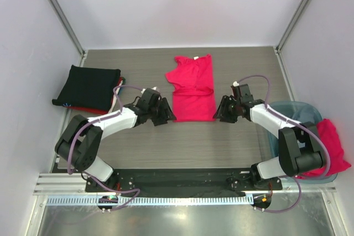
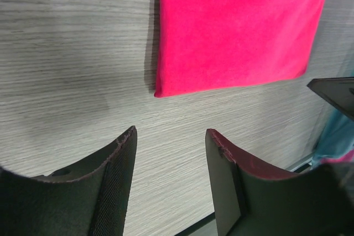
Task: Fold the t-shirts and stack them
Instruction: Fold the tshirt
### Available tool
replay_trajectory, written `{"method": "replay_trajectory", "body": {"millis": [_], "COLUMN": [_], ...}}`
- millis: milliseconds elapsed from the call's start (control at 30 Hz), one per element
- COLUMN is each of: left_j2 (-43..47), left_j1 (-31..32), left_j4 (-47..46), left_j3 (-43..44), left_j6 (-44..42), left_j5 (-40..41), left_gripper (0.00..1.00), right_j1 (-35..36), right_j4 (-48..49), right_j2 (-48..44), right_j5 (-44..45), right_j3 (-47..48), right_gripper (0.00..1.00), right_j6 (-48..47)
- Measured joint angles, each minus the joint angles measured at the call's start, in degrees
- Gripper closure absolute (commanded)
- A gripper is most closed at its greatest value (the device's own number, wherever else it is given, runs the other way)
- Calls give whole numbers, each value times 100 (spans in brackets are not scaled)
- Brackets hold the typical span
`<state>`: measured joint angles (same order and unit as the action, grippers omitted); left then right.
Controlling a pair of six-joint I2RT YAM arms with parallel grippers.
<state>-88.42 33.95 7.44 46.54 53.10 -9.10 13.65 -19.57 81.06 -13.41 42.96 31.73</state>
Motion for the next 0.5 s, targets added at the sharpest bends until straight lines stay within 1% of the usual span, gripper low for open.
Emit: {"method": "replay_trajectory", "body": {"millis": [167, 367, 433, 467, 500], "left_j2": [0, -87, -160, -203, -254], "left_j1": [-11, -11, -11, -11, -11], "left_j4": [-129, -229, -251, -260, -262], "left_j3": [-4, -4, -4, -4, -4], "left_j6": [68, 101, 114, 122, 144], "left_j5": [-2, -17, -20, -20, -20], "left_gripper": [47, 46, 47, 48, 48], "right_j1": [0, 0, 0, 0, 0], "right_j4": [481, 750, 811, 839, 885], "right_j2": [238, 588, 632, 645, 664], "right_j5": [-168, -175, -160, -155, -155], "right_j3": [-44, -46, -48, -48, -50], "right_gripper": [55, 59, 67, 73, 84], "right_j6": [63, 101, 101, 103, 103]}}
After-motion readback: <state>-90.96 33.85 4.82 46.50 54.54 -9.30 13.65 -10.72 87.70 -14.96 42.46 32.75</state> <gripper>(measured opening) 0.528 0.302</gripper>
